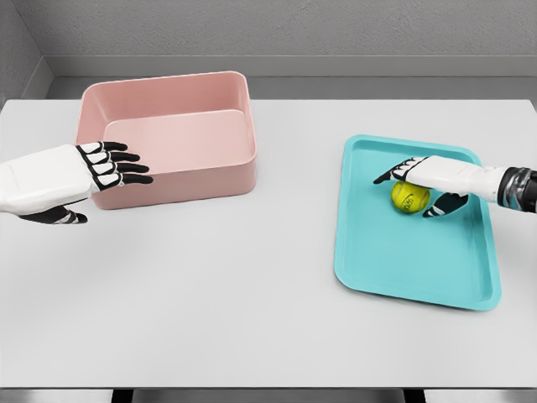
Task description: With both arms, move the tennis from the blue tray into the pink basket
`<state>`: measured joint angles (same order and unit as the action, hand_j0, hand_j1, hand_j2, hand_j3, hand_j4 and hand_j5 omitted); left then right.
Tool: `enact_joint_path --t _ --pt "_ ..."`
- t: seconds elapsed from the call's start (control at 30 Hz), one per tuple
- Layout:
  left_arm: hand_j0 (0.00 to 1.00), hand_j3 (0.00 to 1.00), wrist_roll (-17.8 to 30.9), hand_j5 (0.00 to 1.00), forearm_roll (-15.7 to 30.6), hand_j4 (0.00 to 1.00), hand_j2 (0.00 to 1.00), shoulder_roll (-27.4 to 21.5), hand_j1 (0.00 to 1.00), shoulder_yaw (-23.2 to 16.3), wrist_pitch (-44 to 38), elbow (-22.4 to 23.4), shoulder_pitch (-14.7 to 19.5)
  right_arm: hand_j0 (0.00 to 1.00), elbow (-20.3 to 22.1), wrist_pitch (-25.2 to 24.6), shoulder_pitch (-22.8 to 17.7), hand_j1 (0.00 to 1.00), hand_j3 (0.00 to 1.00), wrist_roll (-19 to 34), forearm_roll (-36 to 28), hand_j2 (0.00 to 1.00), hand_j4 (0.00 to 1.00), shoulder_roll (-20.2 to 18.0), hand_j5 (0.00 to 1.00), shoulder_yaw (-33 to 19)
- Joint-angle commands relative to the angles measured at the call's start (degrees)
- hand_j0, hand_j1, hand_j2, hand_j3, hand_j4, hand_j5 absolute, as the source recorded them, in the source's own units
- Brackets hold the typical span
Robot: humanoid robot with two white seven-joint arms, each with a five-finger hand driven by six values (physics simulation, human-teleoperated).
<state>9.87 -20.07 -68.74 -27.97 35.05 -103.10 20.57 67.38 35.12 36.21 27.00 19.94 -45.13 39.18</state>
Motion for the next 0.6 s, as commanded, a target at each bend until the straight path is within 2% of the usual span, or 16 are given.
enact_joint_path --t 0.0,0.1,0.2,0.4,0.47,0.57 --pt "1.00 1.00 -0.03 1.00 0.38 1.00 1.00 -0.08 1.00 0.02 -0.05 0.00 0.00 0.85 0.03 -0.12 0.00 0.85 0.85 -0.02 -0.34 0.85 0.85 -0.05 0.85 -0.06" --pt "1.00 1.00 -0.03 1.00 0.38 1.00 1.00 -0.16 1.00 0.02 -0.05 0.00 0.09 0.83 0.03 -0.12 -0.09 0.83 0.83 -0.02 -0.25 0.83 0.83 -0.05 0.83 -0.06" --pt "1.00 1.00 -0.03 1.00 0.47 1.00 1.00 -0.51 1.00 0.02 -0.05 0.00 0.09 0.71 -0.05 -0.12 -0.09 0.71 0.71 -0.02 0.19 0.71 0.71 -0.05 0.71 0.02" --pt "1.00 1.00 -0.03 1.00 0.56 1.00 1.00 -0.69 1.00 0.02 -0.05 0.00 0.09 0.63 -0.05 -0.12 -0.09 0.63 0.63 -0.02 0.36 0.63 0.63 -0.13 0.63 -0.06" --pt "1.00 1.00 -0.03 1.00 0.56 1.00 1.00 -0.60 1.00 0.02 -0.05 0.00 0.09 0.53 -0.05 -0.12 -0.09 0.53 0.53 -0.02 0.54 0.53 0.53 -0.13 0.53 -0.06" --pt "1.00 1.00 -0.03 1.00 0.56 1.00 1.00 -0.60 1.00 0.02 -0.05 0.00 0.09 0.50 0.21 -0.12 0.17 0.50 0.50 0.06 0.54 0.50 0.50 -0.05 0.50 -0.50"
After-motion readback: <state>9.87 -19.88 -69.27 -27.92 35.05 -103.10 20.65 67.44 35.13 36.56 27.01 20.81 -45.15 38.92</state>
